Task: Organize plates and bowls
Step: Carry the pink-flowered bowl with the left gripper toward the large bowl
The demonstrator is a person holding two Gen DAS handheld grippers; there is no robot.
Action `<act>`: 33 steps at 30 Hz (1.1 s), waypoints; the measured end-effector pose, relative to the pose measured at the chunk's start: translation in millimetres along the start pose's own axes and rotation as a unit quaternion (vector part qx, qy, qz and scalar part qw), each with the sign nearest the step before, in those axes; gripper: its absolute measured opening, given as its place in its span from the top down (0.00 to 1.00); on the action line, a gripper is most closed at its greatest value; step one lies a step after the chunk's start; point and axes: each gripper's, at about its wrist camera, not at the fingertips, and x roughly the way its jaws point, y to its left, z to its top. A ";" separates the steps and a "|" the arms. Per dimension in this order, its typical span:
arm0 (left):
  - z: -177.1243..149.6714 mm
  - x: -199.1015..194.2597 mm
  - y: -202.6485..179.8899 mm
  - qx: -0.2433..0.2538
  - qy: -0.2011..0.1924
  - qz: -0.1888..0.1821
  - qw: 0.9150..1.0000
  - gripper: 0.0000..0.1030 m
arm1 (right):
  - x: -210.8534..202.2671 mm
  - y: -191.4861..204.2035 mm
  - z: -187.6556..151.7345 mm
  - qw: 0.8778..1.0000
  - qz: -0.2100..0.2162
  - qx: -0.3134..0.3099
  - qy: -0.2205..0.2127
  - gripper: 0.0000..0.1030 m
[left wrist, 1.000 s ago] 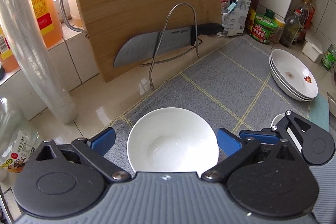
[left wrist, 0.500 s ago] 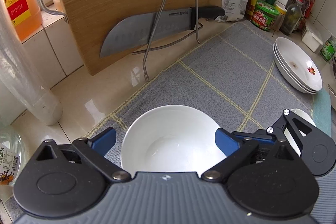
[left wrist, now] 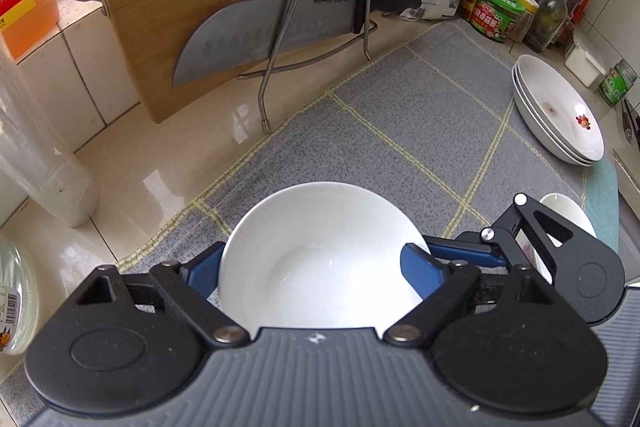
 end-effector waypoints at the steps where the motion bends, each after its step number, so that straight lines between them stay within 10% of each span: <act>1: 0.2 0.3 0.2 0.001 0.002 0.000 1.000 0.12 | 1.1 -1.7 0.0 1.000 0.001 0.001 -0.001 0.06; 33: 0.3 -5.9 -5.0 0.013 0.004 -0.006 1.000 0.14 | -10.5 -7.3 1.5 1.000 0.002 0.011 -0.007 0.13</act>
